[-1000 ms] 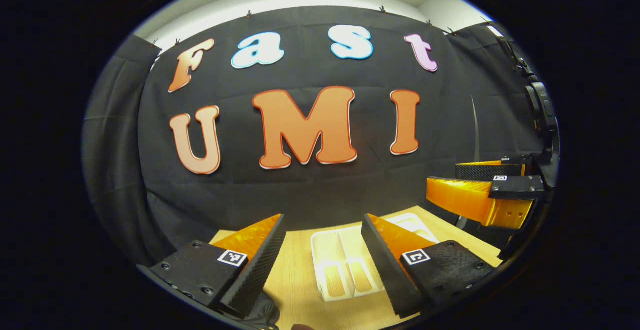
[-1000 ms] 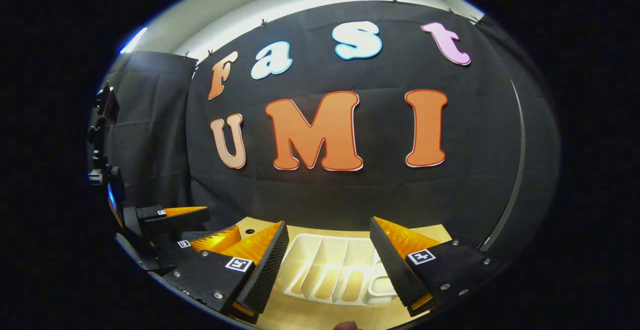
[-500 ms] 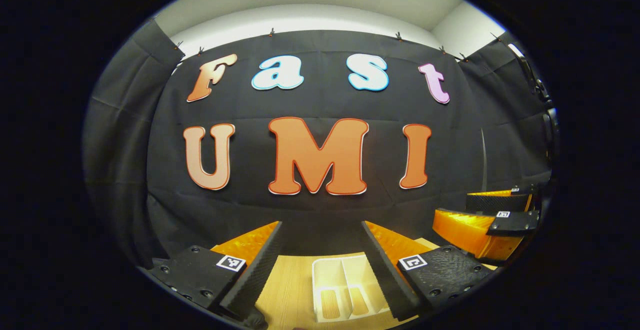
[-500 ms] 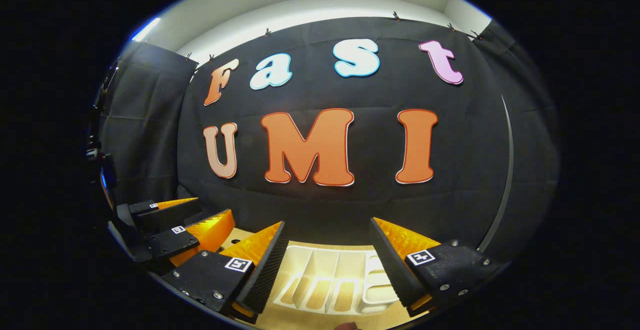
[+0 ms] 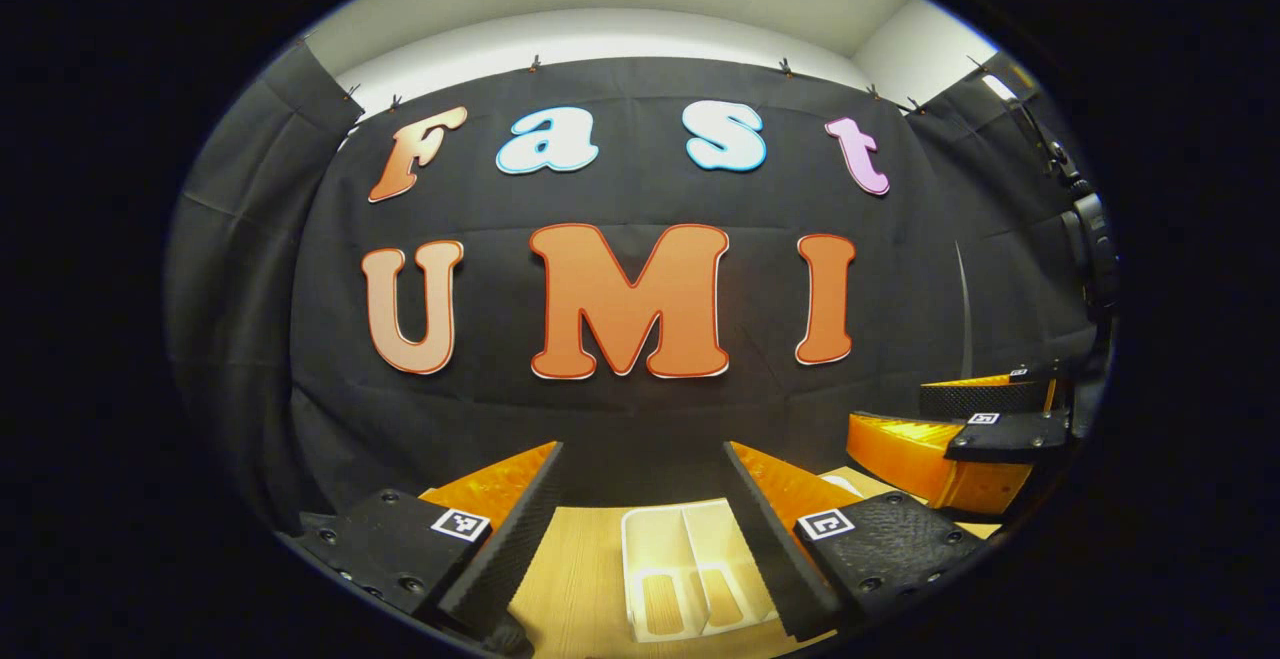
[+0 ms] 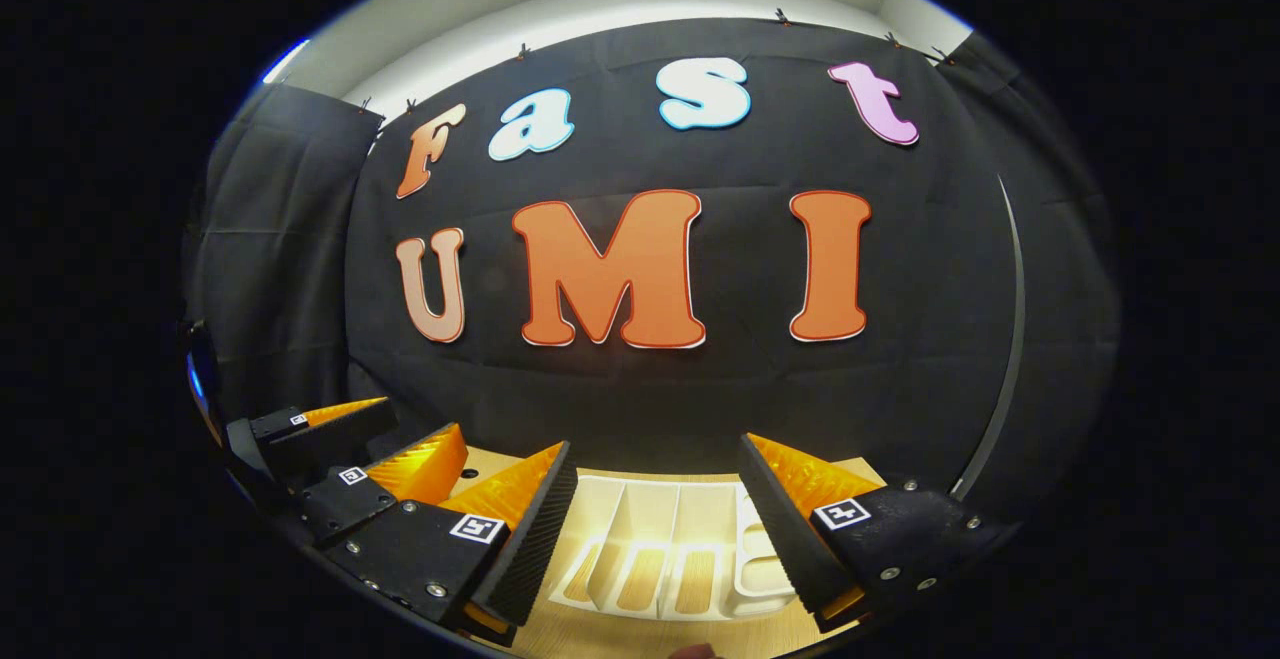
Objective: Open the schoolbag, grab two books from the bookshelf and put them into the schoolbag.
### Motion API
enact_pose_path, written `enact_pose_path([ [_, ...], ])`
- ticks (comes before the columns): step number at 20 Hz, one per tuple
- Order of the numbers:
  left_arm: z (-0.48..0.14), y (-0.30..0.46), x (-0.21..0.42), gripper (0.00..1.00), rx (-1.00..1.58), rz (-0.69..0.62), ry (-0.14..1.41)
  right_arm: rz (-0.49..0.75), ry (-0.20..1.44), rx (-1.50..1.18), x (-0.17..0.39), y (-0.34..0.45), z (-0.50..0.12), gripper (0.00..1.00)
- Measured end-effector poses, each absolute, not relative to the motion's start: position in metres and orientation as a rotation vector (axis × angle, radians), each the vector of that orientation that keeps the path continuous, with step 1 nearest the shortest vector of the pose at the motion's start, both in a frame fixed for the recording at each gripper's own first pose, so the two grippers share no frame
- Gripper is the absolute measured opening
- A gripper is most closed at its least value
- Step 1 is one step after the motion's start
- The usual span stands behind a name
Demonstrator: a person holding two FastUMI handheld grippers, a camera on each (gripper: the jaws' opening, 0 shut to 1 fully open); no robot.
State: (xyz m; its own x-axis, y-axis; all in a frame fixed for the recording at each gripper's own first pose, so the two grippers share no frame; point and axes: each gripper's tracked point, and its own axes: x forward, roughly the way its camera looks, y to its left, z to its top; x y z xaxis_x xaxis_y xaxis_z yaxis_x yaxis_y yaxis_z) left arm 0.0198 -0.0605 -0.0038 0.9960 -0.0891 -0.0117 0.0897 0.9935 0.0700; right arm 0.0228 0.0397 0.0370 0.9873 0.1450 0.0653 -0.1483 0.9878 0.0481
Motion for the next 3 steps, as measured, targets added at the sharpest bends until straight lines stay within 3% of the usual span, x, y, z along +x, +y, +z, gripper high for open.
enact_pose_path([
  [3,-0.0039,-0.0638,0.0199,0.95,0.072,-0.101,0.003,0.144,-0.072,0.044,0.0241,0.0405,0.0376,0.96],
])
